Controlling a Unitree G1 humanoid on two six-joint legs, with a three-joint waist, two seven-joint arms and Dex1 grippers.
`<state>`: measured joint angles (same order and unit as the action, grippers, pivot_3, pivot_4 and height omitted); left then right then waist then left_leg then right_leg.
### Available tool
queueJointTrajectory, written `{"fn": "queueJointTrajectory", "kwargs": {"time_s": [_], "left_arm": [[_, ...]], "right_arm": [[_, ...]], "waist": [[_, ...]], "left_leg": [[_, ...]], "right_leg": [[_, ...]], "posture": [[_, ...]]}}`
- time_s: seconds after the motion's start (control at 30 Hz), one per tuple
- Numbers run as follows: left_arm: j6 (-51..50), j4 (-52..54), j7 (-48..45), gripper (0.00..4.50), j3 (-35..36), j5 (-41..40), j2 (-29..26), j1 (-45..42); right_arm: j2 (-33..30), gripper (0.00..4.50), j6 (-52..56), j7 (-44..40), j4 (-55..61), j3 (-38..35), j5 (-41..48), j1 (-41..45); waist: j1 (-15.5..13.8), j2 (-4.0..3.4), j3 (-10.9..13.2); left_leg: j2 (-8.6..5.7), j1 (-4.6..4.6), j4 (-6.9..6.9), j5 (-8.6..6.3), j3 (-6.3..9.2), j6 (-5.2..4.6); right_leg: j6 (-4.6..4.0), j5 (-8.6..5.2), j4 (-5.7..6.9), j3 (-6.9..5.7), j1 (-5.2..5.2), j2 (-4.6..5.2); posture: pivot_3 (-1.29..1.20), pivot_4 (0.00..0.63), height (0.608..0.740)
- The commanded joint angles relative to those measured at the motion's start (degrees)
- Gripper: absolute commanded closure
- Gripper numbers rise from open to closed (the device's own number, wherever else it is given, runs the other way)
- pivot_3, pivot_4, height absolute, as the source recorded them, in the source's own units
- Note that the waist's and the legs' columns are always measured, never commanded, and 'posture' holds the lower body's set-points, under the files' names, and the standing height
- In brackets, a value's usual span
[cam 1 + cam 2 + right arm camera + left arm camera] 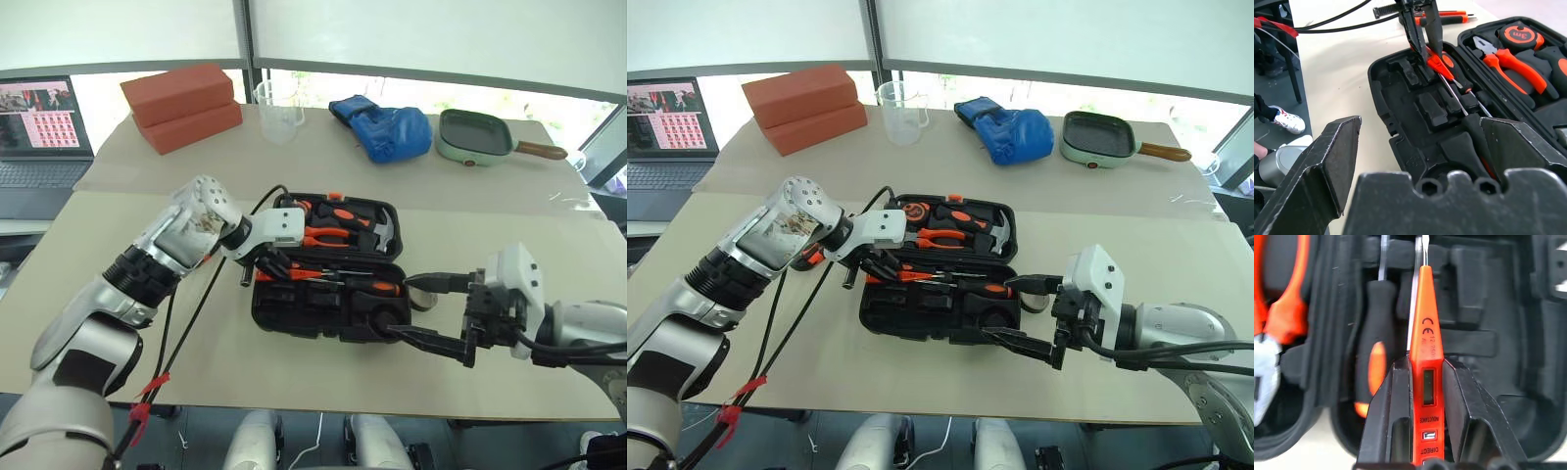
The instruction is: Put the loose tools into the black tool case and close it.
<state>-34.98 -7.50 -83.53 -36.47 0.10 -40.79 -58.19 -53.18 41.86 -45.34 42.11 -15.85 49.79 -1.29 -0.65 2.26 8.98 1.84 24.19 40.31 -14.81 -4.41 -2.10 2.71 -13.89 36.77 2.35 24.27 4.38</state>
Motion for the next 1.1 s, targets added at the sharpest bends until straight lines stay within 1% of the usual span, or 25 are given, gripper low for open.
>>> {"fn": "queueJointTrajectory", "kwargs": {"time_s": [0.03, 0.13, 0.23, 0.33, 0.47, 0.57, 0.8, 0.87, 0.97, 1.03, 1.07, 1.1], "left_arm": [[-2.28, 3.84, -2.77, 4.07, -0.8, 0.51, -0.2, 0.02], [-2.56, 4.46, -2.55, 4.07, -1.47, 1.78, 0.12, 0.45], [-4.33, 3.69, -1.43, 4.07, -1.6, 2.32, 2.14, 0.37], [-1.14, 1.27, -0.18, 4.07, -1.93, 4.13, 3.27, 0.67], [-1.64, -0.41, -0.73, 4.07, -1.76, 4.38, 4.42, 0.49], [-0.14, -1.1, -1.23, 4.07, -1.96, 5.03, 4.61, 0.64], [-0.33, -1.39, -1.79, 4.07, -2.04, 5.34, 4.77, 0.88], [-0.43, -1.03, -2.19, 3.07, -1.79, 5.12, 4.46, 0.92], [-3.08, 0.87, -3.77, 2.04, 0.1, 2.82, 3.93, 0.62], [-8.31, 2.4, -5.25, 1.32, 2.61, -0.51, 3.9, -0.26], [-10.41, 2.42, -6.02, 0.95, 5.33, -2.87, 3.02, -0.64], [-10.8, 2.45, -6.72, 0.95, 7.97, -4.99, 1.95, -0.37]], "right_arm": [[0.23, 0.0, -0.29, 1.13, 2.25, -2.8, 1.0, -1.11], [0.38, 0.0, -0.41, 1.59, 2.6, -2.99, 1.0, -1.66], [0.68, 0.0, -0.57, 2.3, 2.83, -2.86, 1.03, -1.78], [1.09, 0.0, -0.76, 3.08, 3.05, -2.77, 0.97, -1.59], [1.27, 0.0, -0.72, 3.45, 3.43, -3.04, 1.34, -1.63], [1.37, 0.0, -0.96, 3.54, 3.3, -2.88, 1.19, -1.65], [1.89, 0.0, -1.54, 3.56, 2.83, -2.12, 0.28, -1.62], [2.1, 0.0, -1.65, 3.48, 2.82, -2.06, 0.11, -1.71], [2.38, 0.0, -1.76, 3.3, 2.78, -1.98, -0.16, -1.85], [2.49, 0.0, -1.81, 3.18, 2.78, -1.94, -0.25, -2.0], [2.42, 0.0, -1.7, 3.0, 2.78, -2.03, -0.14, -2.17], [2.33, 0.0, -1.63, 2.79, 2.75, -2.19, -0.04, -2.37]], "waist": [[-0.02, 0.0, 0.0], [-0.02, 0.0, 0.0], [-0.02, 0.0, 0.0], [-0.06, 0.0, 0.0], [-0.03, 0.0, 0.0], [0.04, -0.01, -0.01], [0.0, -0.02, -0.01], [0.01, -0.02, -0.01], [-0.01, -0.01, -0.01], [0.0, -0.01, -0.01], [0.01, -0.01, -0.01], [0.02, -0.01, -0.01]], "left_leg": [[0.0, 0.0, 0.0, 0.0, 0.01, 0.0], [0.0, 0.0, 0.02, 0.0, 0.02, 0.0], [0.0, 0.0, 0.04, 0.0, 0.03, 0.0], [0.0, 0.0, 0.06, 0.0, 0.04, 0.0], [-0.01, 0.0, 0.06, 0.0, 0.06, -0.01], [0.0, 0.0, 0.06, 0.0, 0.07, -0.01], [0.0, -0.01, 0.06, 0.0, 0.09, -0.01], [0.0, -0.02, 0.06, -0.01, 0.09, -0.01], [0.0, 0.0, 0.07, 0.0, 0.09, -0.01], [0.0, 0.01, 0.07, -0.01, 0.09, -0.01], [0.01, 0.02, 0.08, -0.01, 0.09, -0.01], [0.01, 0.01, 0.08, -0.01, 0.1, -0.01]], "right_leg": [[0.0, 0.0, 0.0, 0.0, 0.0, 0.0], [0.01, 0.0, 0.0, 0.0, 0.0, 0.0], [0.01, 0.0, 0.02, 0.0, -0.02, 0.0], [0.02, -0.01, 0.02, 0.0, -0.02, 0.0], [0.02, -0.01, 0.02, 0.0, -0.03, 0.01], [0.02, -0.01, 0.03, 0.0, -0.02, -0.01], [0.02, -0.01, 0.03, 0.0, -0.04, -0.01], [0.02, -0.01, 0.03, 0.0, -0.04, -0.01], [0.02, -0.01, 0.04, -0.01, -0.02, -0.01], [0.02, -0.01, 0.04, -0.01, -0.02, 0.0], [0.02, -0.01, 0.05, -0.01, -0.01, -0.01], [0.02, -0.01, 0.05, -0.01, -0.01, -0.01]], "posture": [[0.0, 0.15, 0.738], [0.0, 0.15, 0.738], [0.0, 0.15, 0.738], [0.0, 0.15, 0.738], [0.0, 0.15, 0.738], [0.0, 0.15, 0.738], [0.0, 0.15, 0.738], [0.0, 0.15, 0.738], [0.0, 0.15, 0.738], [0.0, 0.15, 0.738], [0.0, 0.15, 0.738], [0.0, 0.15, 0.738]]}}
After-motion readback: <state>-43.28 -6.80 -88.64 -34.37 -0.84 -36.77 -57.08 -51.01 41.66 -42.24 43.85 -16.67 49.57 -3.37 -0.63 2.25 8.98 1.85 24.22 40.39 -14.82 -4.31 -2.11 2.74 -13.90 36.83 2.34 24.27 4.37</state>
